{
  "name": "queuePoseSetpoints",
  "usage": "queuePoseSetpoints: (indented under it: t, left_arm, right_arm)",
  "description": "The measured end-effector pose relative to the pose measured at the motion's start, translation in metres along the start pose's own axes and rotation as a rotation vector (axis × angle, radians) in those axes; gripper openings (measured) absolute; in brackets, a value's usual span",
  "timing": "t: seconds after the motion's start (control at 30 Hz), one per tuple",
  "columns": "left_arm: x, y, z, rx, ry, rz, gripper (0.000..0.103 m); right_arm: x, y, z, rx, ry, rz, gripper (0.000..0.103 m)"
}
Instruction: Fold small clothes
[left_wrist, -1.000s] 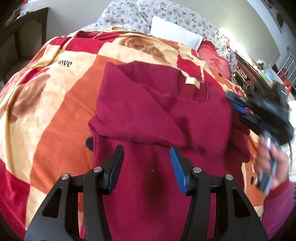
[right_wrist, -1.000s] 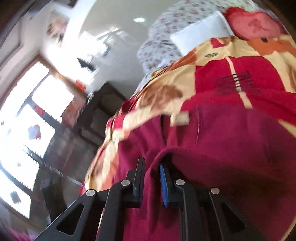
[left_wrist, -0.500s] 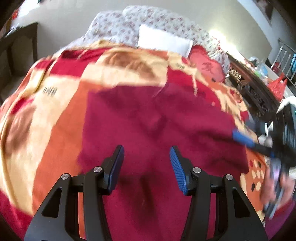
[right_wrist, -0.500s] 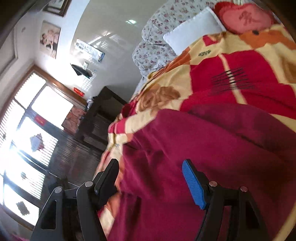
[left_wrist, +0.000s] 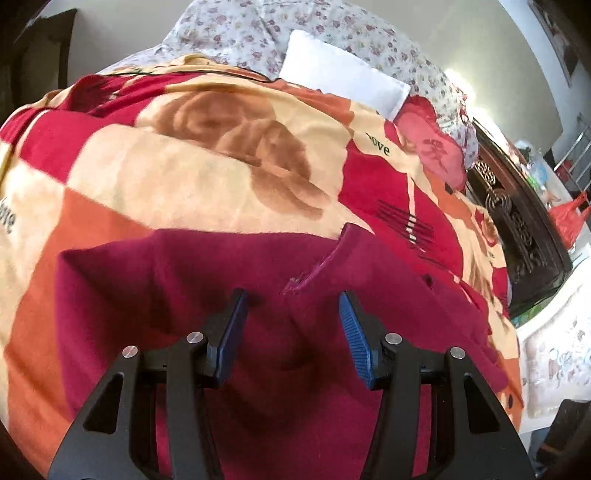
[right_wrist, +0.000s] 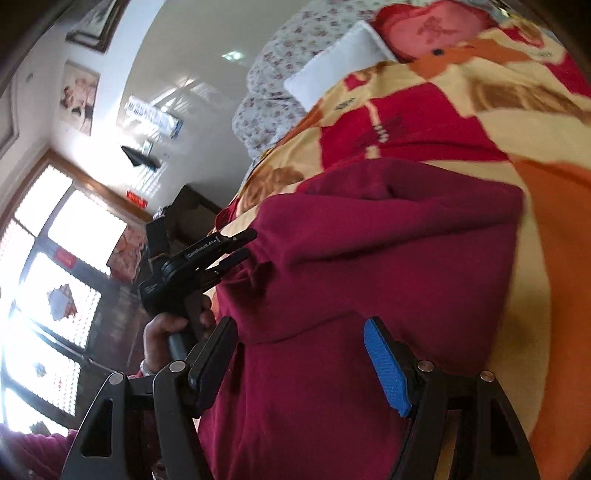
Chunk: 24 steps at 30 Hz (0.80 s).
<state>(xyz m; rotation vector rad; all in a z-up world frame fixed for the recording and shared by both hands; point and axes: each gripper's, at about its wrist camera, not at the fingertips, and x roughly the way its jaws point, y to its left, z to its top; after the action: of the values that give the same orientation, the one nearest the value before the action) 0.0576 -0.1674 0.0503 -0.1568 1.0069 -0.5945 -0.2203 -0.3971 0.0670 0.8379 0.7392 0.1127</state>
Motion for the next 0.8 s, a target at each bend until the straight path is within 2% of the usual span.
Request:
queuePoseSetpoints:
  t: [0.1,0.13,0.17,0.23,0.3,0.4,0.53,0.63,0.73,0.8]
  left_arm:
    - [0.007,-0.008,-0.002,0.027,-0.007,-0.004,0.051]
    - [0.009,-0.011,-0.002,0.034,-0.011,-0.010,0.046]
    - [0.010,-0.013,-0.002,0.041,-0.017,-0.017,0.033]
    - [0.012,-0.017,-0.002,0.065,-0.022,0.014,0.018]
    - [0.008,-0.019,-0.001,0.061,-0.019,0.014,0.013]
    - [-0.012,-0.022,0.000,0.068,-0.052,0.010,0.009]
    - [-0.064,-0.028,0.004,0.077,-0.123,-0.035,0.008]
    - [-0.106,-0.018,0.001,0.043,-0.172,-0.067,0.008]
    - [-0.135,0.006,-0.013,-0.012,-0.203,-0.040,0.008]
    - [-0.137,0.027,-0.028,-0.054,-0.179,-0.007,0.008]
  right_arm:
    - [-0.005,-0.013,-0.002,0.042,-0.006,0.000,0.069]
    - [-0.007,-0.015,-0.004,0.050,-0.009,0.005,0.069]
    - [-0.009,-0.016,-0.005,0.057,-0.013,0.010,0.069]
    - [-0.011,-0.016,-0.005,0.061,-0.016,0.008,0.069]
    - [-0.013,-0.015,-0.006,0.059,-0.019,0.004,0.069]
    - [-0.018,-0.012,-0.005,0.047,-0.030,-0.004,0.069]
    - [-0.025,-0.010,-0.003,0.047,-0.057,-0.013,0.069]
    - [-0.032,-0.008,-0.003,0.040,-0.076,-0.018,0.069]
    - [-0.037,-0.005,-0.004,0.014,-0.089,-0.042,0.069]
    - [-0.038,-0.006,-0.002,0.008,-0.098,-0.061,0.069]
